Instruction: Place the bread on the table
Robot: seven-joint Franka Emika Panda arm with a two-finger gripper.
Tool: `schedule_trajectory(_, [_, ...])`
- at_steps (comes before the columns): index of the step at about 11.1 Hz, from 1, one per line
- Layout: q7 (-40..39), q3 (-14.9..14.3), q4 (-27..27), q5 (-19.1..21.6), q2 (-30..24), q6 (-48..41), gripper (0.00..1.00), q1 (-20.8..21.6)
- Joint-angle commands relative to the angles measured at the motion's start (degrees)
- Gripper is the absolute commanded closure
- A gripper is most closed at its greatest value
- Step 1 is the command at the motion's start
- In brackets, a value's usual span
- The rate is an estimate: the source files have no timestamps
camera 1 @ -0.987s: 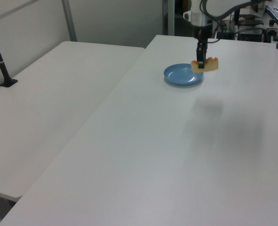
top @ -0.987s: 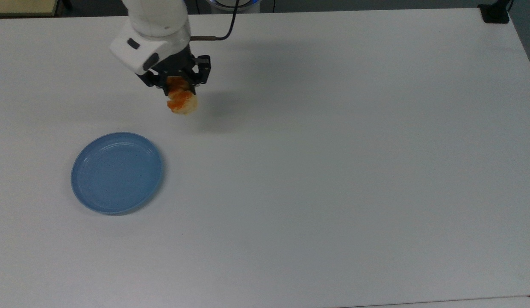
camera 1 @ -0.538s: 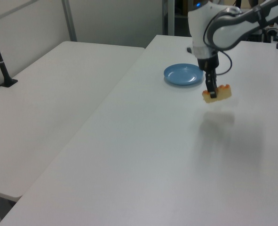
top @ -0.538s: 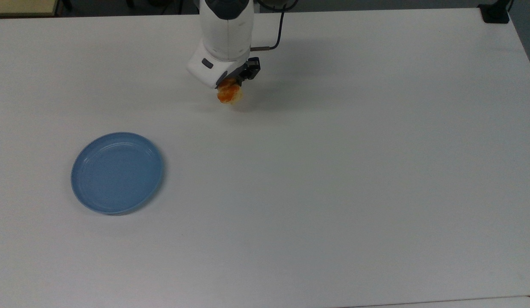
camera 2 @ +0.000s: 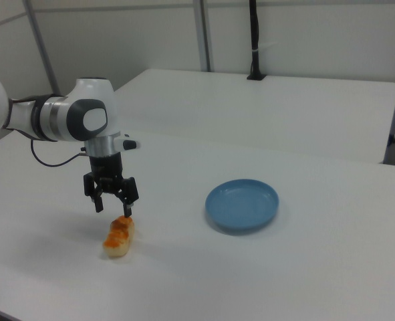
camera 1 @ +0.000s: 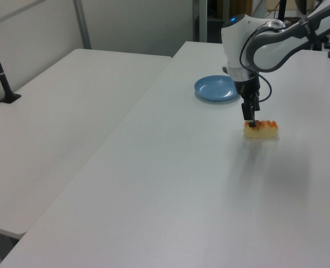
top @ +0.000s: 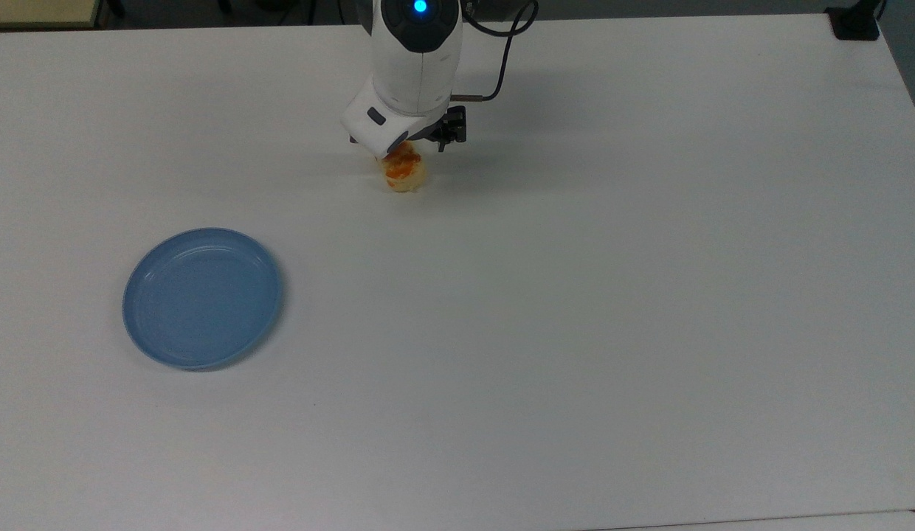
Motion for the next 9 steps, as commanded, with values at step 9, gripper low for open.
schedule_trajectory(9, [1.69,9.15,25.57,2.06,-7.54,-22.24,0.0,-14.53])
